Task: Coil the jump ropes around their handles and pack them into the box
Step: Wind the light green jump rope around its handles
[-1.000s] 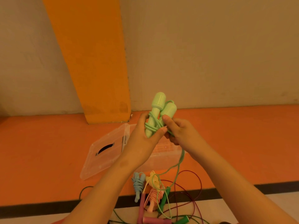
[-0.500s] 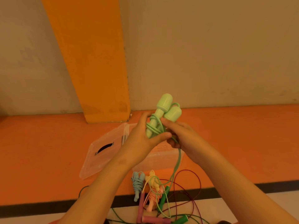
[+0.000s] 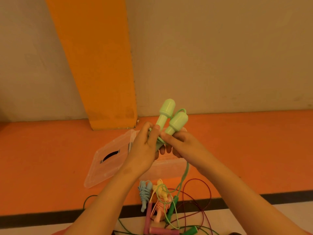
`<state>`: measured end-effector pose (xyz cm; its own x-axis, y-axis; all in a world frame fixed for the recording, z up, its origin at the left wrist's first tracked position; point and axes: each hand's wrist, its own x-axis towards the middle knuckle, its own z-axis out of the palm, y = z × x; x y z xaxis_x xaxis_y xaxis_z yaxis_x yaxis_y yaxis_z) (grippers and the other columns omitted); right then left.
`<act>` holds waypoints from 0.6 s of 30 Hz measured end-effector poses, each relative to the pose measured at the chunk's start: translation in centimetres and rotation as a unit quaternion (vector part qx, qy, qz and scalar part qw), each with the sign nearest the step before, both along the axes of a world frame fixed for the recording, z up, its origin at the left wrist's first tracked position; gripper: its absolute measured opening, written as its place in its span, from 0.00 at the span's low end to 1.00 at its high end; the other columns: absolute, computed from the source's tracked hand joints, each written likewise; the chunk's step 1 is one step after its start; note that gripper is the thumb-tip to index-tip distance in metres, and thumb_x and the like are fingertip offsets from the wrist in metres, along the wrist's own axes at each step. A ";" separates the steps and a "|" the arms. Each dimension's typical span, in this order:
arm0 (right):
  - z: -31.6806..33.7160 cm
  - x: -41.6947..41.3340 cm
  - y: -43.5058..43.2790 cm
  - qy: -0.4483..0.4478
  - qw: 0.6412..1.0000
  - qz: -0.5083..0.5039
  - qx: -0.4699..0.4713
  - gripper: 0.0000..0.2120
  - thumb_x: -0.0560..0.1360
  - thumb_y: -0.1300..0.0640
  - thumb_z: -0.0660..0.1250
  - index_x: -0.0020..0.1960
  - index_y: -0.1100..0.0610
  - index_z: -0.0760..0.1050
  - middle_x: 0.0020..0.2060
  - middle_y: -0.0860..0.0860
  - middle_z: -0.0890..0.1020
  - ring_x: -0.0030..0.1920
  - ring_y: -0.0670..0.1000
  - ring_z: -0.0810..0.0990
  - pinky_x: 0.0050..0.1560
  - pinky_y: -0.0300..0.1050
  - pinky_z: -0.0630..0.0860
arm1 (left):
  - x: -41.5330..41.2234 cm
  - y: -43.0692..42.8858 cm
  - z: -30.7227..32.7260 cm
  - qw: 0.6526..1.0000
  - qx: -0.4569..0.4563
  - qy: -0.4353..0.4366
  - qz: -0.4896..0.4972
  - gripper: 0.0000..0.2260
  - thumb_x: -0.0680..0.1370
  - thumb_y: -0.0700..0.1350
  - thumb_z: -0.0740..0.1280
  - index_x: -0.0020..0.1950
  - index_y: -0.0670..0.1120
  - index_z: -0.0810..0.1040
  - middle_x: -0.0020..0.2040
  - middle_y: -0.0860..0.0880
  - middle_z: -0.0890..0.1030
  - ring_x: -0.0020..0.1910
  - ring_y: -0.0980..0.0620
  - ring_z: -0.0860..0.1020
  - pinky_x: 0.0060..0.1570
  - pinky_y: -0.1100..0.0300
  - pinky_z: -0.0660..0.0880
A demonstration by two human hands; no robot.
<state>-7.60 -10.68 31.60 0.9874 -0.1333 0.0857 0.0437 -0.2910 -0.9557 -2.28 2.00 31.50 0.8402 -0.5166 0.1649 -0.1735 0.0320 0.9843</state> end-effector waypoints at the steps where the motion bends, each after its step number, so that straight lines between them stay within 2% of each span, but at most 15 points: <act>1: 0.1 0.0 0.0 0.001 1.000 0.007 0.009 0.16 0.78 0.47 0.62 0.34 0.49 0.77 0.33 0.50 0.77 0.28 0.44 0.69 0.32 0.38 0.65 | 0.3 0.0 0.0 1.000 -0.009 0.018 0.012 0.13 0.84 0.48 0.52 0.46 0.41 0.66 0.27 0.44 0.72 0.20 0.53 0.63 0.20 0.64 0.59; 3: 0.2 0.0 -0.1 -0.011 1.000 0.014 0.008 0.16 0.79 0.52 0.62 0.34 0.46 0.77 0.34 0.47 0.77 0.29 0.43 0.69 0.33 0.36 0.66 | 0.8 -0.1 0.0 0.999 -0.012 0.039 0.032 0.17 0.84 0.53 0.51 0.50 0.40 0.70 0.27 0.44 0.72 0.21 0.51 0.63 0.21 0.65 0.58; 6: 0.2 -0.1 0.0 -0.033 0.999 -0.010 -0.016 0.13 0.79 0.57 0.62 0.38 0.47 0.76 0.28 0.40 0.76 0.28 0.38 0.70 0.33 0.31 0.65 | 1.1 -0.3 -0.2 0.999 -0.003 0.022 0.036 0.18 0.82 0.55 0.52 0.52 0.41 0.71 0.26 0.46 0.74 0.20 0.52 0.64 0.21 0.64 0.59; 10: -0.3 0.0 -0.3 -0.040 0.997 -0.058 -0.015 0.11 0.78 0.54 0.65 0.37 0.48 0.79 0.26 0.43 0.72 0.29 0.44 0.67 0.33 0.40 0.64 | 1.0 -0.2 -0.2 1.000 0.002 -0.025 -0.003 0.16 0.72 0.62 0.59 0.49 0.51 0.70 0.28 0.47 0.74 0.20 0.56 0.65 0.22 0.63 0.61; 12: -0.4 0.0 -0.4 -0.036 0.996 -0.076 -0.010 0.09 0.76 0.51 0.66 0.38 0.49 0.80 0.25 0.44 0.70 0.27 0.44 0.66 0.32 0.41 0.63 | 1.0 -0.2 -0.1 0.999 0.014 -0.050 -0.006 0.15 0.70 0.61 0.64 0.48 0.53 0.70 0.29 0.48 0.75 0.22 0.57 0.67 0.23 0.65 0.63; 14: -0.2 -0.1 -0.5 -0.028 0.996 -0.086 -0.019 0.08 0.75 0.49 0.67 0.39 0.49 0.79 0.23 0.43 0.69 0.24 0.41 0.65 0.29 0.38 0.62 | 0.9 -0.1 0.1 0.996 0.030 -0.077 0.011 0.10 0.74 0.55 0.67 0.48 0.52 0.69 0.30 0.51 0.75 0.24 0.59 0.70 0.25 0.66 0.65; 16: -0.1 -0.1 -0.6 -0.023 0.995 -0.089 -0.027 0.08 0.75 0.49 0.68 0.39 0.50 0.77 0.22 0.44 0.69 0.23 0.42 0.63 0.27 0.37 0.60 | 0.8 -0.1 -0.1 0.994 0.040 -0.098 0.023 0.07 0.76 0.51 0.67 0.48 0.53 0.69 0.31 0.52 0.76 0.24 0.61 0.70 0.27 0.66 0.65; 18: 0.0 0.0 -0.5 -0.027 0.994 -0.097 -0.030 0.10 0.74 0.48 0.68 0.37 0.52 0.76 0.23 0.47 0.69 0.23 0.44 0.61 0.26 0.40 0.58 | 0.8 -0.1 -0.3 0.994 0.039 -0.099 0.029 0.06 0.77 0.51 0.66 0.48 0.54 0.69 0.31 0.51 0.76 0.23 0.59 0.70 0.27 0.64 0.65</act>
